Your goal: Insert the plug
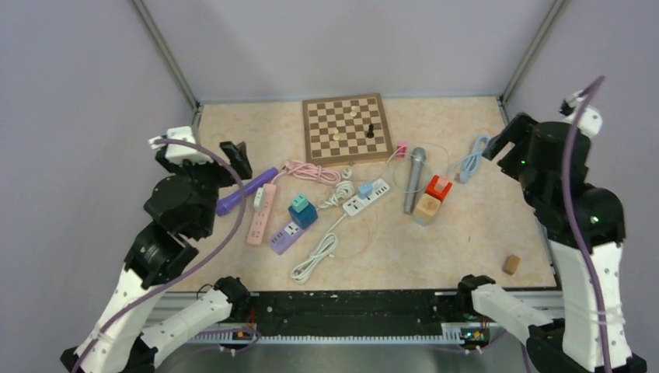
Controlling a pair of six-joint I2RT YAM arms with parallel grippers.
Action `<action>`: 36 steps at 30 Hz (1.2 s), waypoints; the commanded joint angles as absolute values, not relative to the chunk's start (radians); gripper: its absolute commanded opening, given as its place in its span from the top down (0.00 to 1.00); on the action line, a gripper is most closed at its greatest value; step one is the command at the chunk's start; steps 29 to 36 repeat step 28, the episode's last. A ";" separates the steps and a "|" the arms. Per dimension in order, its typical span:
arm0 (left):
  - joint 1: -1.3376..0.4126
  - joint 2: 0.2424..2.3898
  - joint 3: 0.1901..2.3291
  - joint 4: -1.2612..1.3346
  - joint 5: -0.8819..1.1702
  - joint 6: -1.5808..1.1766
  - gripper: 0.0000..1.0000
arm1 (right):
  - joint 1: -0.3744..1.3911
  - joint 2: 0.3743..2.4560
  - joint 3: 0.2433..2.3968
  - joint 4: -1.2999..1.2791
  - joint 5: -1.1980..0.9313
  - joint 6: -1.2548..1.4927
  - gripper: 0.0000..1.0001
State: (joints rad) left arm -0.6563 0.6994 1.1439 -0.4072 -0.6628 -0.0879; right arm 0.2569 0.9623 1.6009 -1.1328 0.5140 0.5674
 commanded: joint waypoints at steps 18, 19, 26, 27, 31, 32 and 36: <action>-0.654 0.509 1.401 -1.199 -0.608 -0.841 0.01 | 0.251 0.804 1.912 -1.296 0.480 0.424 0.30; -0.652 0.506 1.406 -1.202 -0.596 -0.836 0.01 | 0.251 0.802 1.916 -1.307 0.470 0.423 0.30; -0.644 0.494 1.384 -1.191 -0.548 -0.759 0.01 | 0.251 0.735 1.784 -1.312 0.389 0.443 0.29; -0.643 0.489 1.381 -1.183 -0.549 -0.747 0.01 | 0.251 0.721 1.759 -1.308 0.379 0.453 0.28; -0.644 0.483 1.377 -1.173 -0.548 -0.739 0.01 | 0.251 0.709 1.738 -1.301 0.369 0.459 0.27; -0.644 0.483 1.377 -1.173 -0.548 -0.739 0.01 | 0.251 0.709 1.738 -1.301 0.369 0.459 0.27; -0.644 0.483 1.377 -1.173 -0.548 -0.739 0.01 | 0.251 0.709 1.738 -1.301 0.369 0.459 0.27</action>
